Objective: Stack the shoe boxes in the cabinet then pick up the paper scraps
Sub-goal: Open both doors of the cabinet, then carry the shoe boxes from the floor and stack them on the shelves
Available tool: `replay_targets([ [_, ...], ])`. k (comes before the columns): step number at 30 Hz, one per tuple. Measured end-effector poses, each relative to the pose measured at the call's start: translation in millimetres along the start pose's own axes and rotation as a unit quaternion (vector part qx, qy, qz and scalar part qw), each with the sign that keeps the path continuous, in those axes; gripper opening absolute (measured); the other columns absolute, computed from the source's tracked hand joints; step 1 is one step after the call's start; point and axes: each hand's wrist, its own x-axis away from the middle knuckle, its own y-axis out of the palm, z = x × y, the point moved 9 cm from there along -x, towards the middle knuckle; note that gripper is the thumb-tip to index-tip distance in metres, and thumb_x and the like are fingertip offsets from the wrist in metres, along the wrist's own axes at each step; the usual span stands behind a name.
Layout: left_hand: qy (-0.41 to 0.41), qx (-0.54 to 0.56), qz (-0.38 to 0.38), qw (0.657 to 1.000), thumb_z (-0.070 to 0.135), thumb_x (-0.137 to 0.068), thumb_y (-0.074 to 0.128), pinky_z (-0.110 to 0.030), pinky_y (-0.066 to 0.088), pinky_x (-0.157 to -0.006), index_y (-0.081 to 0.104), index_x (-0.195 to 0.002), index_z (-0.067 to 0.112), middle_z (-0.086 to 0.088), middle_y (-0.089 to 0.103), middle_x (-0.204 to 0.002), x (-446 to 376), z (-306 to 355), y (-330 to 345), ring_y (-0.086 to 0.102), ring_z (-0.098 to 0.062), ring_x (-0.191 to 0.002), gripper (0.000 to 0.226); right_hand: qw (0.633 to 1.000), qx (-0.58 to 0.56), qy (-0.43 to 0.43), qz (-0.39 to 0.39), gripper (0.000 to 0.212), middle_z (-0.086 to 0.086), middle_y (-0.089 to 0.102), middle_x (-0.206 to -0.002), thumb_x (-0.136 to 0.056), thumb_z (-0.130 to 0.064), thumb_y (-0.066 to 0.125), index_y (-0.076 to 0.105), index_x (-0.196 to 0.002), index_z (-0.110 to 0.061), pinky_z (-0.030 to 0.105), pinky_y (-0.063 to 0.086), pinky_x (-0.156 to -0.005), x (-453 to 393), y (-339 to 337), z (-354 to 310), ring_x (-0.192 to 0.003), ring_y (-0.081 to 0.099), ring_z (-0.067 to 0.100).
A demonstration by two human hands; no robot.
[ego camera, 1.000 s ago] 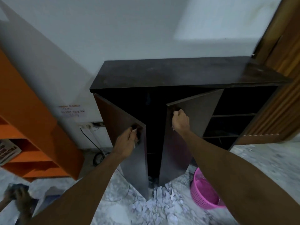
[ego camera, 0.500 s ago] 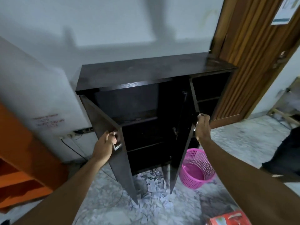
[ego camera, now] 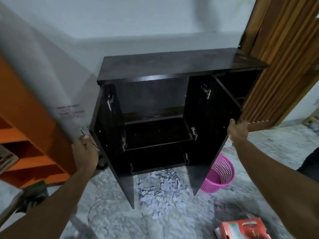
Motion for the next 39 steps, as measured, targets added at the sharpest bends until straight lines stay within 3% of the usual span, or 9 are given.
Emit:
replay_targets([
  [3, 0.016, -0.006, 0.109, 0.994, 0.025, -0.102, 0.046, -0.048, 0.041, -0.096, 0.053, -0.122, -0.002, -0.03, 0.047, -0.13, 23.1, -6.3, -26.6, 0.051, -0.042, -0.113, 0.034, 1.0, -0.014, 0.007, 0.022, 0.06, 0.034, 0.05, -0.145, -0.102, -0.029, 0.051, 0.036, -0.148, 0.006, 0.051, 0.042, -0.108, 12.4, -13.7, 9.9, -0.133, 0.051, 0.051],
  [5, 0.078, -0.006, 0.112, 0.991, 0.013, -0.098, 0.053, -0.044, 0.04, -0.092, 0.055, -0.115, -0.002, -0.028, 0.05, -0.123, 44.1, 2.4, -27.6, 0.051, -0.037, -0.107, 0.023, 0.999, -0.022, 0.0, 0.027, 0.058, 0.033, 0.055, -0.14, -0.099, -0.034, 0.048, 0.044, -0.142, 0.005, 0.052, 0.044, -0.106, 20.5, -19.7, 21.0, -0.129, 0.054, 0.051],
  [9, 0.168, -0.011, -0.021, 0.986, 0.007, -0.097, 0.059, -0.042, 0.051, -0.077, 0.061, -0.11, 0.015, -0.003, 0.051, -0.109, 87.7, 9.4, 16.9, 0.058, -0.025, -0.088, 0.015, 0.999, -0.032, 0.006, 0.007, 0.036, 0.026, 0.066, -0.128, -0.102, -0.028, 0.052, 0.055, -0.131, -0.007, 0.046, 0.047, -0.098, 46.3, -26.1, 69.4, -0.12, 0.06, 0.043],
  [12, 0.2, -0.014, -0.155, 0.967, 0.007, -0.097, 0.061, -0.036, 0.055, -0.074, 0.062, -0.106, 0.023, 0.0, 0.058, -0.102, 116.5, 11.6, 72.3, 0.063, -0.014, -0.086, 0.019, 0.999, -0.027, 0.021, -0.002, 0.031, 0.022, 0.067, -0.126, -0.105, -0.027, 0.052, 0.056, -0.131, -0.011, 0.042, 0.048, -0.089, 70.7, -32.0, 110.3, -0.114, 0.063, 0.042],
  [16, 0.192, -0.025, -0.307, 0.932, 0.007, -0.096, 0.063, -0.03, 0.054, -0.077, 0.064, -0.102, 0.025, 0.002, 0.065, -0.099, 143.9, 14.2, 148.3, 0.065, -0.009, -0.091, 0.02, 0.999, -0.02, 0.045, 0.013, 0.027, 0.022, 0.07, -0.122, -0.104, -0.028, 0.051, 0.057, -0.126, -0.014, 0.048, 0.051, -0.094, 107.3, -45.1, 163.7, -0.112, 0.064, 0.044],
  [24, 0.265, -0.093, -0.542, 0.792, 0.014, -0.096, 0.064, -0.013, 0.048, -0.075, 0.065, -0.109, 0.021, 0.004, 0.068, -0.104, 198.3, 2.3, 276.8, 0.064, -0.004, -0.093, 0.015, 0.975, -0.052, 0.172, 0.134, 0.026, 0.022, 0.073, -0.115, -0.101, -0.02, 0.058, 0.061, -0.124, -0.008, 0.042, 0.046, -0.092, 200.5, -71.8, 277.6, -0.111, 0.066, 0.04],
  [27, 0.268, -0.117, -0.619, 0.729, 0.018, -0.097, 0.062, -0.02, 0.051, -0.072, 0.065, -0.109, 0.024, 0.006, 0.069, -0.103, 229.8, -19.7, 313.9, 0.067, -0.009, -0.093, 0.015, 0.959, -0.054, 0.216, 0.175, 0.024, 0.016, 0.076, -0.111, -0.1, -0.025, 0.06, 0.063, -0.121, -0.014, 0.039, 0.047, -0.085, 247.9, -72.3, 324.9, -0.106, 0.069, 0.037],
  [33, 0.297, -0.176, -0.701, 0.624, 0.013, -0.095, 0.066, -0.016, 0.043, -0.066, 0.065, -0.103, 0.02, 0.005, 0.068, -0.089, 319.9, -90.8, 361.4, 0.063, -0.006, -0.08, 0.011, 0.917, -0.034, 0.326, 0.226, 0.02, 0.01, 0.073, -0.114, -0.1, -0.032, 0.056, 0.059, -0.115, -0.02, 0.039, 0.049, -0.084, 342.7, -63.7, 446.4, -0.11, 0.065, 0.037],
  [39, 0.271, -0.237, -0.758, 0.544, 0.016, -0.095, 0.065, -0.027, 0.048, -0.076, 0.067, -0.107, 0.02, 0.002, 0.069, -0.096, 418.7, -208.7, 425.0, 0.066, -0.02, -0.092, 0.013, 0.874, -0.03, 0.399, 0.275, 0.024, 0.012, 0.068, -0.118, -0.099, -0.028, 0.058, 0.059, -0.118, -0.014, 0.034, 0.043, -0.085, 398.7, -54.0, 592.3, -0.109, 0.065, 0.032],
])
